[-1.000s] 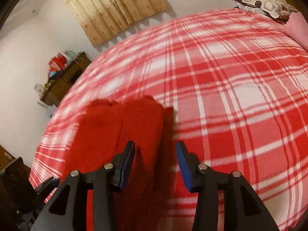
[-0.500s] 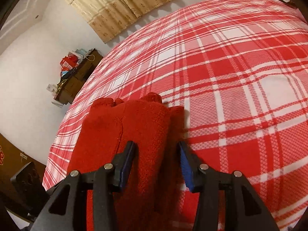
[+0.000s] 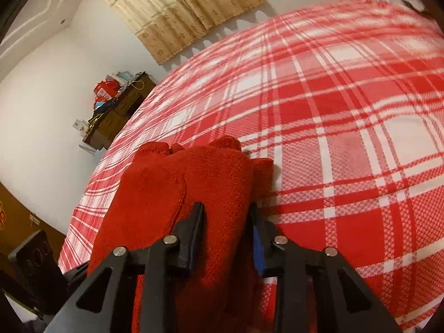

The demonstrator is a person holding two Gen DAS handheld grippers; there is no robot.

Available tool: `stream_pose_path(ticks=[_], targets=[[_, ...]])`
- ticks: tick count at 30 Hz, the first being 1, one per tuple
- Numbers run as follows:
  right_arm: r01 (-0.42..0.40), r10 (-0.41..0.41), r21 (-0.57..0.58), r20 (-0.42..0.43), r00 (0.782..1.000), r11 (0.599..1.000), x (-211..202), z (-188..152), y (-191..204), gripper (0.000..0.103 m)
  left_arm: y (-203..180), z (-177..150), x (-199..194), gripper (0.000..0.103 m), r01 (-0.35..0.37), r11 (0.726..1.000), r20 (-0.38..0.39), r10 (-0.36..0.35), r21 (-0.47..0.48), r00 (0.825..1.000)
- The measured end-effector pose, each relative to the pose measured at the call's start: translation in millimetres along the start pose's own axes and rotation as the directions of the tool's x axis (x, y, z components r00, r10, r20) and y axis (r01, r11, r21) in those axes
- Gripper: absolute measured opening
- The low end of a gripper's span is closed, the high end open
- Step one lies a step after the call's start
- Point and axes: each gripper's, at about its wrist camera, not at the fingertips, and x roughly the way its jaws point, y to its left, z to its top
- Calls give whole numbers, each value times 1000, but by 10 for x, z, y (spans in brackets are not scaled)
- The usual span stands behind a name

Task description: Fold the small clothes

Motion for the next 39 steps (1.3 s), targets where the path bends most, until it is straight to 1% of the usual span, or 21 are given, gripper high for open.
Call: stream_pose_path(ticks=[2,4,6,9,10,11,14,19,27,29,32,39], targets=[[2,-2,-17,4,1000,1000,1,1,28,27,-9,-1,-10,79,4,1000,3,-4,1,1000],[9,-9,-7,-3,1000,1000,26,12,10,27,-29,0,-17,76,-5,1000,5,5,12,1000],[19,-20,-15,-2,1000,1000,15,18,17,27,-57,2,-38,67,-10,1000,11,9,24,1000],[46,-46,-39,10,999,998,-17,5,79,25,-85,25,-62,58,-21,999,12,21,37,1000],[50,-49,-41,14,999,998,-30,0,86,25,-78,24,-84,52,-25,999,13,24,40,1000],[52,-51,-34,21,998,998,-54,-3,97,25,-82,35,-103,49,-28,999,15,28,44,1000],[50,-49,-22,28,998,999,-111,-23,142,25,-86,28,-170,46,-37,998,20,36,43,999],[36,-35,-38,30,999,999,-233,-93,301,25,-88,-55,-339,45,-36,999,33,35,26,999],[-38,39,-31,32,999,999,-387,-316,583,25,-168,-229,-749,44,-69,997,81,65,40,995],[-59,60,-28,33,998,998,-385,-380,667,25,-170,-306,-837,44,-90,995,82,87,37,993],[-91,92,-22,34,995,996,-370,-479,810,25,-143,-420,-959,44,-103,995,82,101,20,992],[-144,145,-31,19,989,989,-312,-665,1116,25,-47,-566,-1200,44,-140,990,85,140,-5,987]])
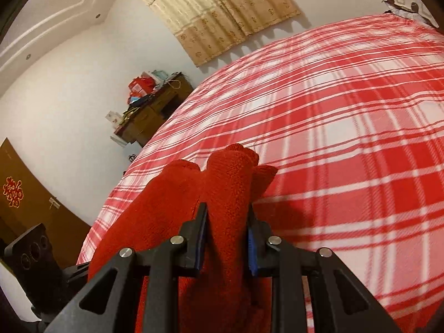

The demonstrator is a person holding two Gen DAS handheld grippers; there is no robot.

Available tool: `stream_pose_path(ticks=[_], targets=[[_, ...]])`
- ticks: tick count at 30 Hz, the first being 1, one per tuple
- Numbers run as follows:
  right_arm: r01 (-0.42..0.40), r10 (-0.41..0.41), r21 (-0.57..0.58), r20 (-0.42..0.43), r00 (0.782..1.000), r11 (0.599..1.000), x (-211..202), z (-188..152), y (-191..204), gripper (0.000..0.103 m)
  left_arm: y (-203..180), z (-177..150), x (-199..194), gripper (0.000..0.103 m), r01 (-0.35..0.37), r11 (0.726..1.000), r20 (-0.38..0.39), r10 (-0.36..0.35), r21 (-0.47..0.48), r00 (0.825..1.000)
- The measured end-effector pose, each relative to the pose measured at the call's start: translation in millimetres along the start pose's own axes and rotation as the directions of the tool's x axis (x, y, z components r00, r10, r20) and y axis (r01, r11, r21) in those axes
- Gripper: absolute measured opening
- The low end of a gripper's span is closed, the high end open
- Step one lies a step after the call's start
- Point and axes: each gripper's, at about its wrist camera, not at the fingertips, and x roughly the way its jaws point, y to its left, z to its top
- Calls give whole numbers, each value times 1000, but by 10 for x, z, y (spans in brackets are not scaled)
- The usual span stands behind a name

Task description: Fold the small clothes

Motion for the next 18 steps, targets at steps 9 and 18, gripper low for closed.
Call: stream_pose_path(ticks=[9,18], targets=[[-73,73,2,-25,997,997,193,-206,409,25,153,-209,-351,44,-64,997,16,65,-30,998],[-129,127,-37,-61,990,991,367,-416,885,25,319,-434,-669,44,-113,992,31,115,-60,993]])
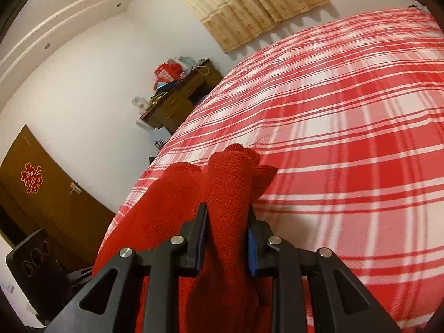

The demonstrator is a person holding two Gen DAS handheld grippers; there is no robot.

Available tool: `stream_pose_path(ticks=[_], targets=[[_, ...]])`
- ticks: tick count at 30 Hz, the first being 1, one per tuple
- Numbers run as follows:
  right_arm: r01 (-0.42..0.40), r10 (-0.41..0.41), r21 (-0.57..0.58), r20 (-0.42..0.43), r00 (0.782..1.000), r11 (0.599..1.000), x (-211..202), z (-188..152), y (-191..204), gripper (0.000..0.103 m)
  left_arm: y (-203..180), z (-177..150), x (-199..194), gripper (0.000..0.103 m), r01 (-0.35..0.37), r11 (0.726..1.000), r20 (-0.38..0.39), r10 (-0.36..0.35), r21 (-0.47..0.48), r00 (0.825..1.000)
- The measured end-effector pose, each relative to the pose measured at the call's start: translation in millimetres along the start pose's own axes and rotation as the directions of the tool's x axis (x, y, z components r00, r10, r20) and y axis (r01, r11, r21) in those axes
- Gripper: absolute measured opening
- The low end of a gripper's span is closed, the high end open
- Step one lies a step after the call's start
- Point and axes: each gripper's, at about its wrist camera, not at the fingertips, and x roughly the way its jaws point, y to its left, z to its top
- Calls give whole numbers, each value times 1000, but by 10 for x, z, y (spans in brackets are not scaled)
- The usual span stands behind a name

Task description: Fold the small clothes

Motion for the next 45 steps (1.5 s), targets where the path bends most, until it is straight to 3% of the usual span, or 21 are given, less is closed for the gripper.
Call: stream_pose_path(ticks=[20,45], targets=[[-80,74,-81,-74,994,994,461,-208,925,25,541,-277,-521,44,-60,996,41,63,-71,997],[-109,80,-133,-204,976,985,1280,-278,1320,24,1112,-604,-527,44,-129,978,27,135,-166,991]])
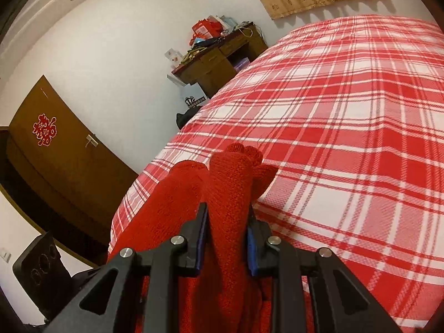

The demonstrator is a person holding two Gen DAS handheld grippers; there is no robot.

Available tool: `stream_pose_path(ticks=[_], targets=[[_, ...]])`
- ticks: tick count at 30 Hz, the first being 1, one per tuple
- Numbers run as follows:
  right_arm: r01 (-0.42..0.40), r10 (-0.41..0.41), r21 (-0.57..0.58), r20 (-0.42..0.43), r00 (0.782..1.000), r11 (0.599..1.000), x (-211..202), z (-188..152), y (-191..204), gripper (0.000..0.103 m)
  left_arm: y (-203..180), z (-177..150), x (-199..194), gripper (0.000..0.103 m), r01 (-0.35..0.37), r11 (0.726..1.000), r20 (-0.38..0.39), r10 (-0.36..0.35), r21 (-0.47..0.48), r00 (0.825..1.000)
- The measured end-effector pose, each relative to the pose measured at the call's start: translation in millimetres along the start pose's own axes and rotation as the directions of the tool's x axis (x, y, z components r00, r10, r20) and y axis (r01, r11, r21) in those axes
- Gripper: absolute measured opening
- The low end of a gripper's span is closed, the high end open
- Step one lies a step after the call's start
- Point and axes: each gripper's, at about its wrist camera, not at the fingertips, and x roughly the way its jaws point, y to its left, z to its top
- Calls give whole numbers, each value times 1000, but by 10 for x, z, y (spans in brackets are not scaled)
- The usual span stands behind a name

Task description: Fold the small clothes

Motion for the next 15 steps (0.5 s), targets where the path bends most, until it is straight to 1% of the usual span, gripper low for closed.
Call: stream_pose_path(ticks=[4,7,12,15], targets=[[0,0,15,-10,1000,1000,80,-28,-60,24,48,-62,33,44,1,1000,-14,-1,-8,1000],[-6,6,33,-14,1000,999,101,-27,-127,24,60,-97,42,44,-2,1000,-12,2,3,1000],[5,-5,42,-20,1000,999,124,-31,-174,24,90,-163,77,44,-5,1000,-16,5,-5,1000],[8,-6,56,-27,1000,998,150,-43,-213,25,91,-196,107,49,-21,1000,-24,21,-1,999]])
